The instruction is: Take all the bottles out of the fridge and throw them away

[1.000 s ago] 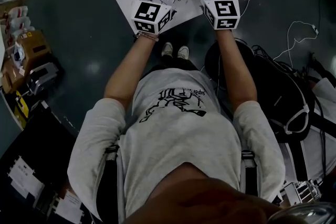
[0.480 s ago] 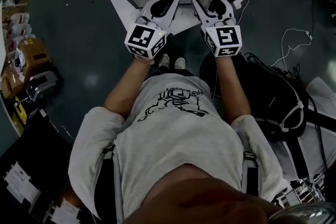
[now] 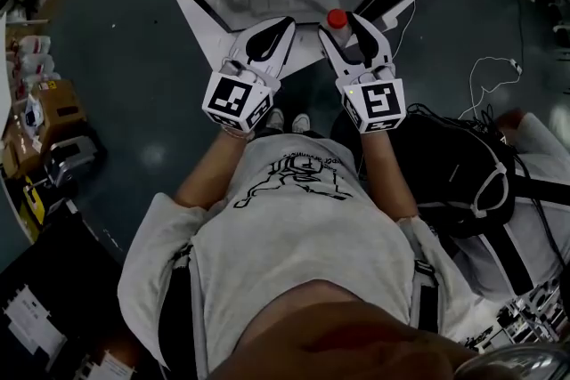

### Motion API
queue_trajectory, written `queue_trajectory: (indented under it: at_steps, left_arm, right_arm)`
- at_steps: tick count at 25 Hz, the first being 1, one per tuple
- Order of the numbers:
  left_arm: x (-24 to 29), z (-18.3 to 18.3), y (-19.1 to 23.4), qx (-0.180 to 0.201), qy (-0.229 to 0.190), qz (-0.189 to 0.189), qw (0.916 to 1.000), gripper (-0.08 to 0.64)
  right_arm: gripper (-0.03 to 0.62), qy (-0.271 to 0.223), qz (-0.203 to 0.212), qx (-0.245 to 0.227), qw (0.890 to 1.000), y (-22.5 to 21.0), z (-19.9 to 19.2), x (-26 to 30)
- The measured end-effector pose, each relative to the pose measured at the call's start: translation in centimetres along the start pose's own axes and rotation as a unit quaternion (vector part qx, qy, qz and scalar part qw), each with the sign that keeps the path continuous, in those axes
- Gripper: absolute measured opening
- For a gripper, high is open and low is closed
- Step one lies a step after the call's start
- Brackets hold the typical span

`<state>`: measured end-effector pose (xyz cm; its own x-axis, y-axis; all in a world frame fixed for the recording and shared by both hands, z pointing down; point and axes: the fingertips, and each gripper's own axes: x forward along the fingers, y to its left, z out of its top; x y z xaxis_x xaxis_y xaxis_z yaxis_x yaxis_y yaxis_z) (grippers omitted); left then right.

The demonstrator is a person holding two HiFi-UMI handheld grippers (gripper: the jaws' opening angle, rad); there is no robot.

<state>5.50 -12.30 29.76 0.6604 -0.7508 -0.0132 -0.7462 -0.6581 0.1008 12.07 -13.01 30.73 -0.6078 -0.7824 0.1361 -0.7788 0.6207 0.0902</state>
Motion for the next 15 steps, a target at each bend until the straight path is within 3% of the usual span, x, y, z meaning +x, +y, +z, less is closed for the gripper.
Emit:
queue_trajectory:
  at_steps: [8,15]
  left_arm:
    - [-0.2,1.4,-2.4,0.006,0.0,-0.01,0.9999,0.009]
    - [0.2,0.8,-3.6,0.003,0.002,0.012,0.9999,0.009]
  right_arm:
    - [0.224,-0.01,0.007,0.002,1.0,0.6,2.3,-2.4]
    - [0.224,-0.015,0.024,-0.001,1.0,-0.2,2.0,-3.6]
